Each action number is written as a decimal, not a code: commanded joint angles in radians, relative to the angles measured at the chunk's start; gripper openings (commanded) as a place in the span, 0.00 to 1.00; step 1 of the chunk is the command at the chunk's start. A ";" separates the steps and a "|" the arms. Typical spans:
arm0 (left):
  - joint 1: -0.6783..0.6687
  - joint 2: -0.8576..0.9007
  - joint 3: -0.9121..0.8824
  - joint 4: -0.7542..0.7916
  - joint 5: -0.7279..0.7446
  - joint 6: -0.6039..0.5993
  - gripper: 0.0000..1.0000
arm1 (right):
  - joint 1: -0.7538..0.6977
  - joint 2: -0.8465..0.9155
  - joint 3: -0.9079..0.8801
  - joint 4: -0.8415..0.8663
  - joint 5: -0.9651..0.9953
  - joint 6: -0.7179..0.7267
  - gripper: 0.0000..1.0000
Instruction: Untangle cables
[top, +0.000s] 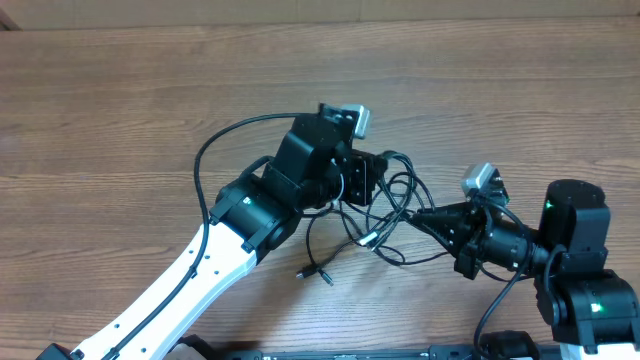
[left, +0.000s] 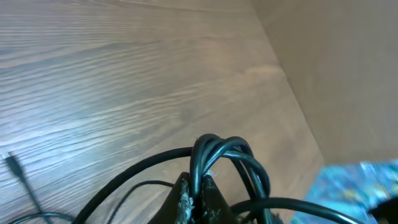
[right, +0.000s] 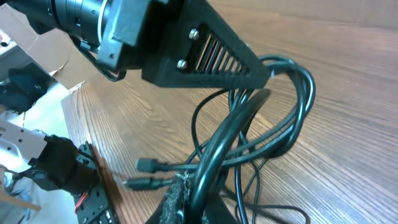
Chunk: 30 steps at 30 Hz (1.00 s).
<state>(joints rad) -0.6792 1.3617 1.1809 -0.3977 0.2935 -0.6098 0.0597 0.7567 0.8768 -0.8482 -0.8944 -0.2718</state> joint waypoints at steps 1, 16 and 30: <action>0.012 0.005 0.015 -0.016 -0.181 -0.063 0.04 | 0.003 -0.009 0.009 -0.026 -0.052 -0.051 0.04; 0.137 0.005 0.015 0.093 0.288 0.319 0.04 | 0.002 -0.009 0.009 -0.024 0.344 0.176 0.45; 0.135 0.005 0.015 0.145 0.755 0.632 0.04 | 0.002 -0.011 0.147 0.079 0.423 0.188 0.69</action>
<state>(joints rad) -0.5369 1.3647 1.1805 -0.2600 0.9970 -0.0181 0.0597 0.7563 0.9791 -0.7761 -0.4717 -0.0601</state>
